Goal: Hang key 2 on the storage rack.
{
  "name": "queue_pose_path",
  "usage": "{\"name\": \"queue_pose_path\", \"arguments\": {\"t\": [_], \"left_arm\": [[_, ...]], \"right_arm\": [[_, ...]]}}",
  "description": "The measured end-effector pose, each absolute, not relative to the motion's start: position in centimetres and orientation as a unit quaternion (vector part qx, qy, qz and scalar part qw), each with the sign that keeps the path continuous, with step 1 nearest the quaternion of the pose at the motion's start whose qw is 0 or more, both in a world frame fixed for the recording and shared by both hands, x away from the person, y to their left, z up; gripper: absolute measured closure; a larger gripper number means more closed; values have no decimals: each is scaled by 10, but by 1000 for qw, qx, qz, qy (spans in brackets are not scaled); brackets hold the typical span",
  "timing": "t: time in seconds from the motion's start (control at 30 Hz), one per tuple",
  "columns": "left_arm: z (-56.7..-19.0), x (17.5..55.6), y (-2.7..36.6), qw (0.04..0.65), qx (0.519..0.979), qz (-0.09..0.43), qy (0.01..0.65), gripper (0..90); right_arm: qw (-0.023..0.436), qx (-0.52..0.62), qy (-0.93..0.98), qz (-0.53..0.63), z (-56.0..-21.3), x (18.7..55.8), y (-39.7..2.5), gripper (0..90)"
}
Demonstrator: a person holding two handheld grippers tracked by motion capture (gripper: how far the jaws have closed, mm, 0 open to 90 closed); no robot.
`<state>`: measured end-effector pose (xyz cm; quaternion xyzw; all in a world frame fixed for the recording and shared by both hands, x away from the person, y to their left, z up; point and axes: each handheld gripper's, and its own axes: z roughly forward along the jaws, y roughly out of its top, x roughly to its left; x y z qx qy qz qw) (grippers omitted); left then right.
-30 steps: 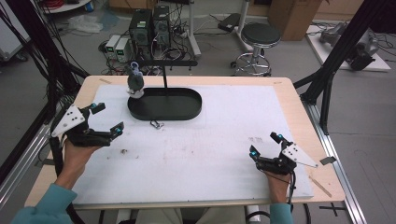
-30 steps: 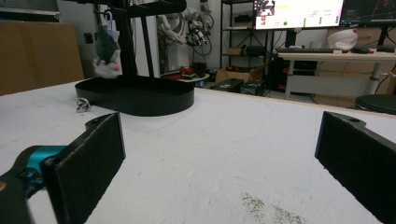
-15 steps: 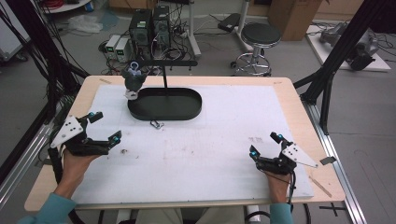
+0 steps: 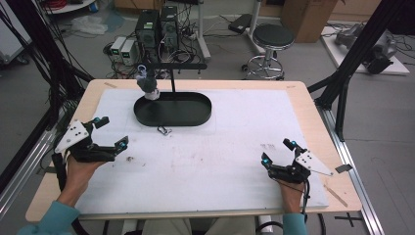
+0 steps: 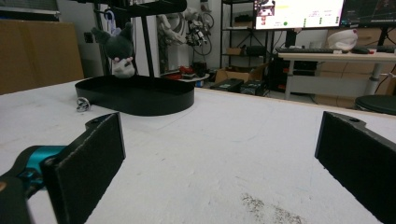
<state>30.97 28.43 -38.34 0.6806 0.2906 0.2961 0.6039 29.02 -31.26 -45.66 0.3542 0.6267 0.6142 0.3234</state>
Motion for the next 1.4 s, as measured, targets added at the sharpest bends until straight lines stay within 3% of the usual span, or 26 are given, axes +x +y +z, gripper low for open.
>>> {"name": "queue_pose_path", "arguments": {"t": [0.9,1.4], "left_arm": [[-351,363,238,530,774,258,233,17],[-358,387,209,491,813,225,219,17]], "right_arm": [[322,355,627,615,-457,290,-313,8],[323,354,627,615,-457,290,-313,8]]}}
